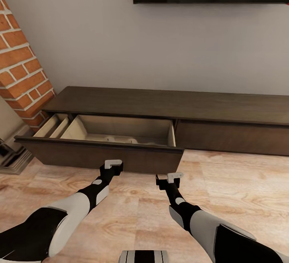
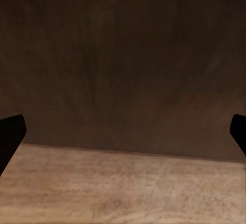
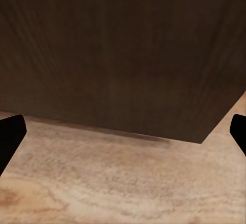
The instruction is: Place each of the two pumpkins and all three candles from the living room inside a cabinet in the living room (use any cabinet), then make sure every cabinet is closed, and position the cauldron so it is next to a table in the living room.
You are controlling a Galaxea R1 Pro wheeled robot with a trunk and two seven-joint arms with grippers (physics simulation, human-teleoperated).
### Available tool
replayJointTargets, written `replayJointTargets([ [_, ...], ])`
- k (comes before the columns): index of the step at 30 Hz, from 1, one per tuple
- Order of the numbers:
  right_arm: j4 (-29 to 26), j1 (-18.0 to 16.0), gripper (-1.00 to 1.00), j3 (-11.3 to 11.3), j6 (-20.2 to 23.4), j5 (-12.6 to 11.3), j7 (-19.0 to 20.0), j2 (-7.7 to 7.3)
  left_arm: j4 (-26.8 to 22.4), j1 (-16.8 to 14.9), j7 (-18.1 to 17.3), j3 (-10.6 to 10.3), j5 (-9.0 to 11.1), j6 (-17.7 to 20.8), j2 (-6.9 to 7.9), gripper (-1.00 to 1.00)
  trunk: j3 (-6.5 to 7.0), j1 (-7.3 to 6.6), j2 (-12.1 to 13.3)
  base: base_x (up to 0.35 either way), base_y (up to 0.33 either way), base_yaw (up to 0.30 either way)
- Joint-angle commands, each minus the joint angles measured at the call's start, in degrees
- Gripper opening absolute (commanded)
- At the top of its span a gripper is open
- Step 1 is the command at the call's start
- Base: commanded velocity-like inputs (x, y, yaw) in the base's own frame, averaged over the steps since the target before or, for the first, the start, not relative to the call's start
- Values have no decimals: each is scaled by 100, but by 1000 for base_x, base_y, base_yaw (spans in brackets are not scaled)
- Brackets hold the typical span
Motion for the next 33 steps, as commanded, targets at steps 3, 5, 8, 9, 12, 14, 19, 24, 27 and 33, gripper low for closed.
replayJointTargets([
  [3, -4, -2, 100, 49, -3, -11, -46, 0, 7, -4, 4, -51, 53, -21, -1, 100, -4, -1, -2, 5, 0, 0],
  [5, -4, -2, 100, 49, -3, -10, -46, 0, 7, -4, 4, -51, 53, -19, -2, 100, -4, -1, -2, 49, 0, 0],
  [8, -4, -2, 100, 49, -3, -10, -46, 0, 7, -4, 4, -51, 53, -17, -1, 100, -4, -1, -2, 162, 0, 0],
  [9, -4, -2, 100, 49, -3, -10, -46, 0, 7, -4, 4, -51, 53, -18, -2, 100, -4, -1, -2, 224, 0, 0],
  [12, -5, -2, 100, 49, -3, -10, -46, 0, 7, -4, 4, -50, 53, -14, -2, 100, -4, -1, -2, 257, 0, 0],
  [14, -4, -2, 100, 49, -3, -10, -46, 0, 6, -4, 4, -51, 53, -15, -1, 100, -4, -1, -2, 227, 0, 0],
  [19, -5, -2, 100, 49, -3, -10, -46, 0, 6, -4, 4, -50, 53, -17, 5, 100, -4, -1, -2, 70, 0, 0],
  [24, -8, -2, 100, 49, -3, -10, -46, 0, 2, -4, 4, -51, 53, -16, 2, 100, -4, -1, -2, 7, 0, 0],
  [27, -5, -2, 100, 49, -3, -10, -46, 0, 5, -4, 4, -51, 53, -16, 4, 100, -4, -1, -2, 105, 0, 0],
  [33, -13, -2, 100, 49, -4, -10, -46, 0, 6, -4, 4, -50, 53, -16, 6, 100, -4, -1, -2, 144, 0, 0],
])
